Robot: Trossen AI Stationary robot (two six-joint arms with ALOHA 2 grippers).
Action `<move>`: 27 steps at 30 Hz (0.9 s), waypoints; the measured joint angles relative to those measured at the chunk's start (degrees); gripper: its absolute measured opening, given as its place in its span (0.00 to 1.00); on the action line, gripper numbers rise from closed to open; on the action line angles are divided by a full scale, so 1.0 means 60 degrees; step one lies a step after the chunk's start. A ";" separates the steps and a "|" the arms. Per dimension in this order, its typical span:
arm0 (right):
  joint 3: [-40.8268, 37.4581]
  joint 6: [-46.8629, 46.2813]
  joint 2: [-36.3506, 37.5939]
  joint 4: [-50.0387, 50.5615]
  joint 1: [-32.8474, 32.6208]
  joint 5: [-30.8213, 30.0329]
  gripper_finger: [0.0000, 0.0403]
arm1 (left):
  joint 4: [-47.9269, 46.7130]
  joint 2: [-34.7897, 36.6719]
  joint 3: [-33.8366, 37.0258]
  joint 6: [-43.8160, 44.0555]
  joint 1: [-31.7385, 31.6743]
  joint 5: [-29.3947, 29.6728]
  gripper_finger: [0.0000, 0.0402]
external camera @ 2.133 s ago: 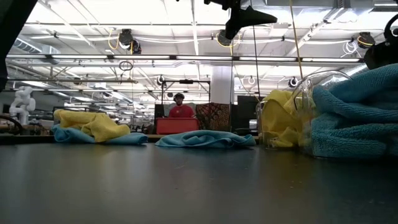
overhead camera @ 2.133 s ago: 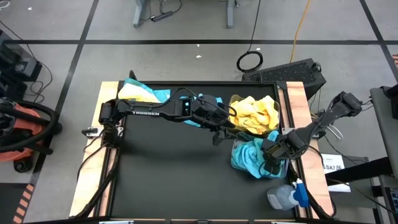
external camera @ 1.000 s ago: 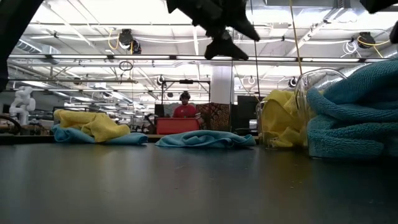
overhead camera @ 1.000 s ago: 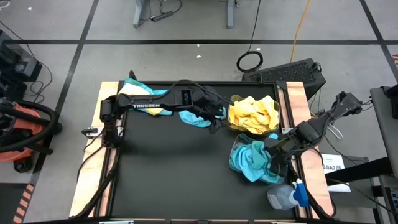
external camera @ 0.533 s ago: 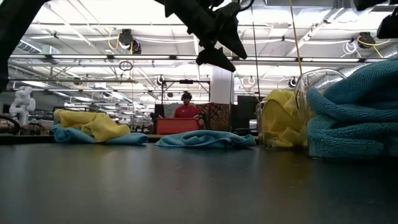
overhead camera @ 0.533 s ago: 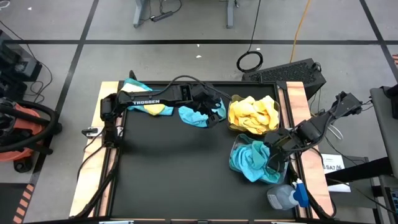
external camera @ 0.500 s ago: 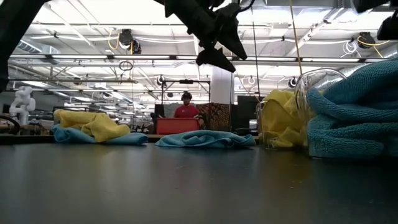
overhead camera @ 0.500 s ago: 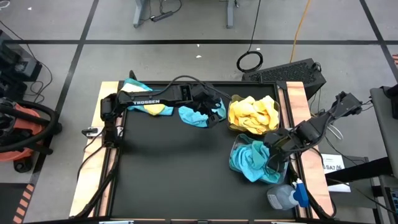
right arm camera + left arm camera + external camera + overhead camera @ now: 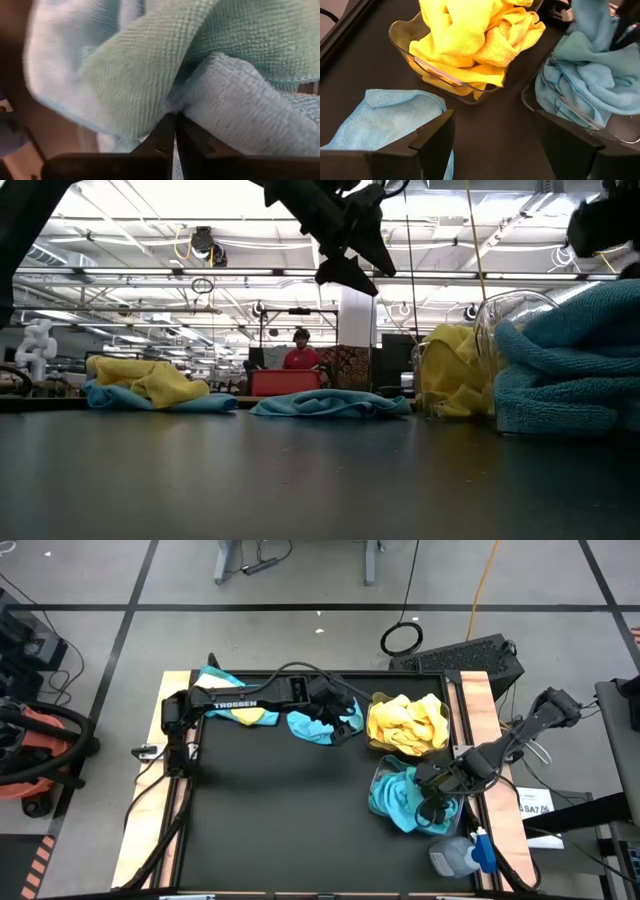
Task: Sort microfiber towel by color & place in baskets
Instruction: Put the blue microfiber cloth into the bottom transparent bin
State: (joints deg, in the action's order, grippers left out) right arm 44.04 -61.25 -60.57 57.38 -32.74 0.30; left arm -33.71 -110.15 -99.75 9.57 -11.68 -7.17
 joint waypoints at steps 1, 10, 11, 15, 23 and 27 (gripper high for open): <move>-0.0180 -0.0089 0.0002 -0.0082 0.0000 -0.0002 0.02 | 0.0003 0.0000 -0.0002 -0.0001 0.0003 0.0015 0.69; -0.1560 -0.0436 0.0009 -0.1458 0.0002 0.0604 0.01 | 0.0017 0.0000 -0.0003 -0.0163 0.0003 0.0050 0.69; -0.1615 -0.0434 0.0009 -0.1588 0.0002 0.0673 0.01 | 0.0017 0.0000 -0.0003 -0.0169 0.0003 0.0066 0.69; -0.1573 -0.0489 0.0030 -0.1615 0.0002 0.0732 0.01 | -0.0033 0.0000 -0.0003 -0.0190 0.0003 0.0107 0.69; -0.0542 -0.0111 0.0038 -0.1293 -0.0002 0.0709 0.12 | -0.0436 0.0000 0.0180 -0.0256 -0.0233 0.0299 0.69; 0.0079 0.0025 0.0035 -0.0663 0.0001 0.0678 0.23 | -0.0475 0.0000 0.0537 -0.0185 -0.0389 0.0308 0.69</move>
State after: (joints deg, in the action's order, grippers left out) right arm 44.52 -61.10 -60.36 53.40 -32.73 4.36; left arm -36.56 -110.15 -96.53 8.46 -14.01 -5.32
